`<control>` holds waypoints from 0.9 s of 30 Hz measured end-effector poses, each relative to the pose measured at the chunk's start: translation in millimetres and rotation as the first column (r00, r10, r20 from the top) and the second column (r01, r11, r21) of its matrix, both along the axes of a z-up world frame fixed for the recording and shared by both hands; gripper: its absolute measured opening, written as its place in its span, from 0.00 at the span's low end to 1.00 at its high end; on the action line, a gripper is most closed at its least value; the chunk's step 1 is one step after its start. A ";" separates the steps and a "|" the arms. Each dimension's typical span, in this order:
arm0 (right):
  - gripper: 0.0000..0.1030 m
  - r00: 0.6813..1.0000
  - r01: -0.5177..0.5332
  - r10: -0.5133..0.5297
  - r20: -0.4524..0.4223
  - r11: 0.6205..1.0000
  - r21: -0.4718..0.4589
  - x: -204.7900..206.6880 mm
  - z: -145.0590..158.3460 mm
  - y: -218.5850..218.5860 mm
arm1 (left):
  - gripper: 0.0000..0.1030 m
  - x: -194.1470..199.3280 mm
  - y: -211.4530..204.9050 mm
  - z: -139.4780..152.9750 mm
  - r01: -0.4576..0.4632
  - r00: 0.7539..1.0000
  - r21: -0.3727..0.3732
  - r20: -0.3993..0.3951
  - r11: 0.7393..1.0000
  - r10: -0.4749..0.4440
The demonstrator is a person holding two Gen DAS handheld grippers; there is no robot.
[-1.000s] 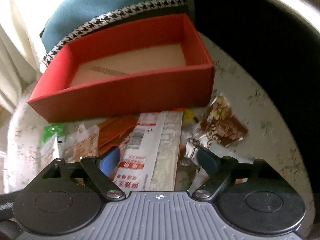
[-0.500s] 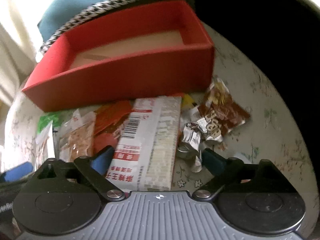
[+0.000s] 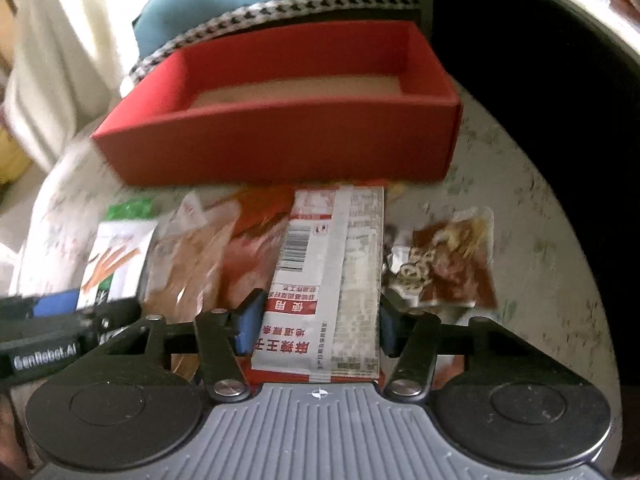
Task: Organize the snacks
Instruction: 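Grasp red-and-white packet with right tool while left tool grasps white-green stick packet, then carry both held packets over the red box and lower them inside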
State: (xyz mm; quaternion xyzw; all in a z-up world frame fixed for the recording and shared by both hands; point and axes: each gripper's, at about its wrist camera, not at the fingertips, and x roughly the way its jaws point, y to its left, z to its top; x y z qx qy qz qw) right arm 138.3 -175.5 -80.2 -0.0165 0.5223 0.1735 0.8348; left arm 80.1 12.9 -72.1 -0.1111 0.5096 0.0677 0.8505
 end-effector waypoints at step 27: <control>0.68 0.999 -0.036 0.040 0.023 0.991 -0.130 -38.1 -19.2 -5.3 | 0.43 -27.3 4.8 -7.4 0.061 0.995 -0.066 -0.072 0.996 -0.065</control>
